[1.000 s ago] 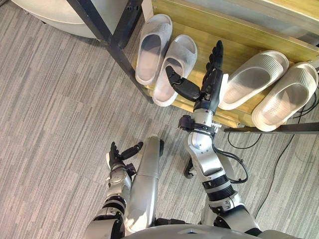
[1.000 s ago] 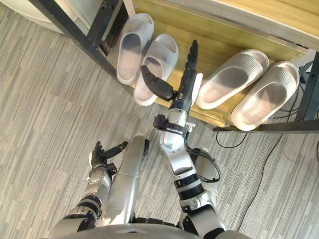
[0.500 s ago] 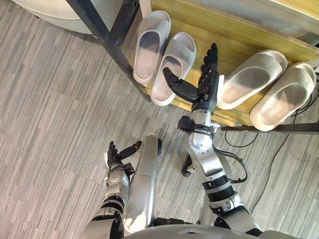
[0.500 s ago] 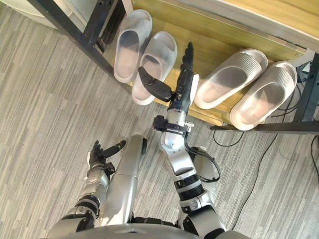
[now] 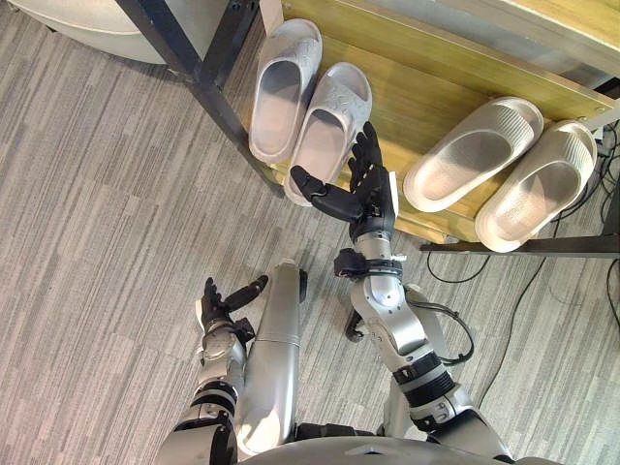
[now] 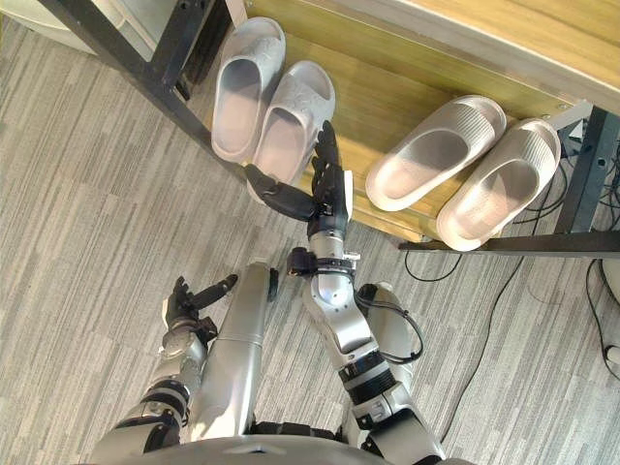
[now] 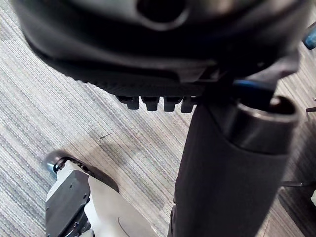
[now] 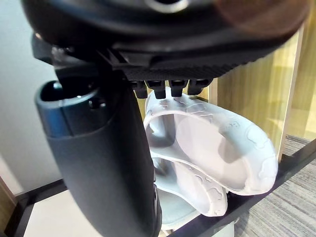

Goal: Organize the slippers on the shoe rack

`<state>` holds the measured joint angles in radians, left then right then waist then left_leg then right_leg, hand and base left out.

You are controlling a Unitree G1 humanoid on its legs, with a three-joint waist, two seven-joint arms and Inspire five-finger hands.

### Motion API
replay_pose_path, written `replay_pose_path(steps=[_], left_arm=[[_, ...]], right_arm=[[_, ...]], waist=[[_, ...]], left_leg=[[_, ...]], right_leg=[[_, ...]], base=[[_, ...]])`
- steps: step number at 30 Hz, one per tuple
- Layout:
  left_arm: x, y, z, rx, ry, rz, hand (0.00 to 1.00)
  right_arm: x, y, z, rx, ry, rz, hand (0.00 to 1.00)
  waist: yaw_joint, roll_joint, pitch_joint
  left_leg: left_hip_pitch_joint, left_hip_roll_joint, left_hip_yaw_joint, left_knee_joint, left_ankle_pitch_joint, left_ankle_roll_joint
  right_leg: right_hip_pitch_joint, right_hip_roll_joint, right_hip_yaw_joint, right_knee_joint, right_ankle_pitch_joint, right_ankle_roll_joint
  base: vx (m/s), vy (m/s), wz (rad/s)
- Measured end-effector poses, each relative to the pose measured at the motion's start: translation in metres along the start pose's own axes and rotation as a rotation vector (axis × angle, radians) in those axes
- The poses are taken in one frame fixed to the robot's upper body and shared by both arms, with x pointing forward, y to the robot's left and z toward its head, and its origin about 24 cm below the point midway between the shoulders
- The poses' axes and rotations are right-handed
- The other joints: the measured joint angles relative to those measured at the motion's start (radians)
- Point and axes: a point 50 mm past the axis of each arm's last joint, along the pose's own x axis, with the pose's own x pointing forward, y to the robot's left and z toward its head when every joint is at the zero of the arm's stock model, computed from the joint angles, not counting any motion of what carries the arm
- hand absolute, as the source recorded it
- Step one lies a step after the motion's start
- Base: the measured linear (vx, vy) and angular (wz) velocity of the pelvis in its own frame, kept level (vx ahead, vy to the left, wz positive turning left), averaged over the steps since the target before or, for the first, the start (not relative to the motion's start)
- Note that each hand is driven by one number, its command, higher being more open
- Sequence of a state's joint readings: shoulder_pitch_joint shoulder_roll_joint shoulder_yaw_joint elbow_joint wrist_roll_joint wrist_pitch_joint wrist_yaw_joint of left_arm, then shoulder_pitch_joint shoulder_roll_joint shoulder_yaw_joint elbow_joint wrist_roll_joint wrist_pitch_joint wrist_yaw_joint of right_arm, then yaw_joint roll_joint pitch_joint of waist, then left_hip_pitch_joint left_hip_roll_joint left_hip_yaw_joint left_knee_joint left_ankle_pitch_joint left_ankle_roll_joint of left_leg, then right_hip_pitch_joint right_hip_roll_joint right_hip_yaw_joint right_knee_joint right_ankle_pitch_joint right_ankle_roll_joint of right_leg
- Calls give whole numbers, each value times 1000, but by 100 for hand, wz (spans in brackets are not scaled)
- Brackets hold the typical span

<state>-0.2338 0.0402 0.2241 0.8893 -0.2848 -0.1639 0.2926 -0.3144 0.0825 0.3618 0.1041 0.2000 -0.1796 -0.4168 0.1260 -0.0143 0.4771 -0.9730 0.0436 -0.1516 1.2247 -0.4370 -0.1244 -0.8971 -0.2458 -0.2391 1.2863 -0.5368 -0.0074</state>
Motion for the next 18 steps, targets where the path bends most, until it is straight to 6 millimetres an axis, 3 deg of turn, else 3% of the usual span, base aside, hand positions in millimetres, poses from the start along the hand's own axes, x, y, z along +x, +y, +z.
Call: replay_pose_path(steps=[18], left_arm=[[1, 4, -2, -21, 19, 8, 100]], right_arm=[[10, 2, 1, 3, -3, -29, 100]], waist=[[0, -12, -2]], left_leg=[[8, 0, -1, -11, 1, -1]], right_leg=[[8, -1, -4, -7, 2, -4]], base=[[27, -25, 0]])
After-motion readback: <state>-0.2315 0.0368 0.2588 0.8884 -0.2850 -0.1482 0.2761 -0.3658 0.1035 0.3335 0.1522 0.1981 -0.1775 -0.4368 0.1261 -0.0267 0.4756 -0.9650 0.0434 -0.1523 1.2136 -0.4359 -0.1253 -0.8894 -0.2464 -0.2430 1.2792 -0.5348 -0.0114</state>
